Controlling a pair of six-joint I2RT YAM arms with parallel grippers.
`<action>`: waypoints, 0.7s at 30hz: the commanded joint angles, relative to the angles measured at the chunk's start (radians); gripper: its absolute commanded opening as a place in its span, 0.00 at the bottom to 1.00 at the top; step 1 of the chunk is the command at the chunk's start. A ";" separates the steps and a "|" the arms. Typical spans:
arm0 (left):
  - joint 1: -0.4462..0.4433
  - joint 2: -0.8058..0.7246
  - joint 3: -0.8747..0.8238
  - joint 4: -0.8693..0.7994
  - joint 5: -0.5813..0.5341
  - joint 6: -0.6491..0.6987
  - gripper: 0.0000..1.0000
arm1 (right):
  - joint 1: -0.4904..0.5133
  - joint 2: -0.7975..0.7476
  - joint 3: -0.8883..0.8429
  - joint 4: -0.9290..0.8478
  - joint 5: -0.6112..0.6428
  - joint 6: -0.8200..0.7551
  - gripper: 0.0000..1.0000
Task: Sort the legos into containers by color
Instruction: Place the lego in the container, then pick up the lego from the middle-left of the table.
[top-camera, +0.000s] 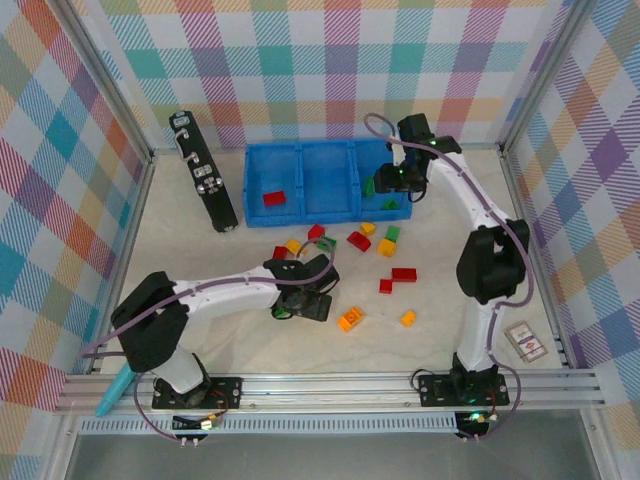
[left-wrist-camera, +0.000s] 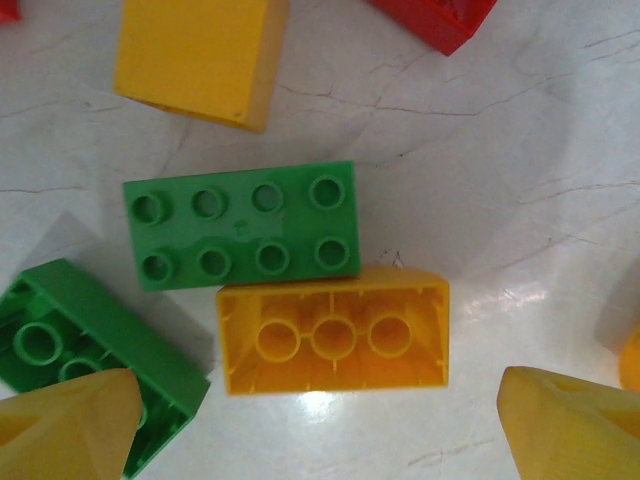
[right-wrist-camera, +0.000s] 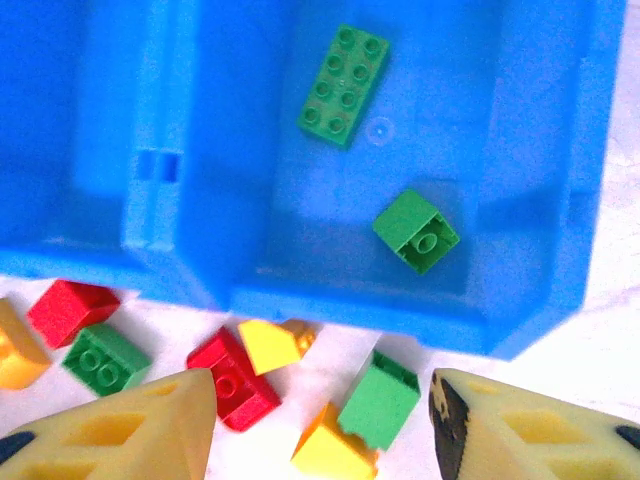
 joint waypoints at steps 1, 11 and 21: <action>-0.011 0.045 0.011 0.027 0.009 -0.028 0.92 | 0.010 -0.095 -0.066 -0.010 -0.027 0.024 0.60; -0.010 0.129 0.028 0.043 0.005 -0.046 0.91 | 0.035 -0.303 -0.289 -0.005 -0.065 0.103 0.62; -0.010 0.168 0.032 0.057 0.011 -0.066 0.83 | 0.093 -0.416 -0.427 -0.041 -0.091 0.169 0.62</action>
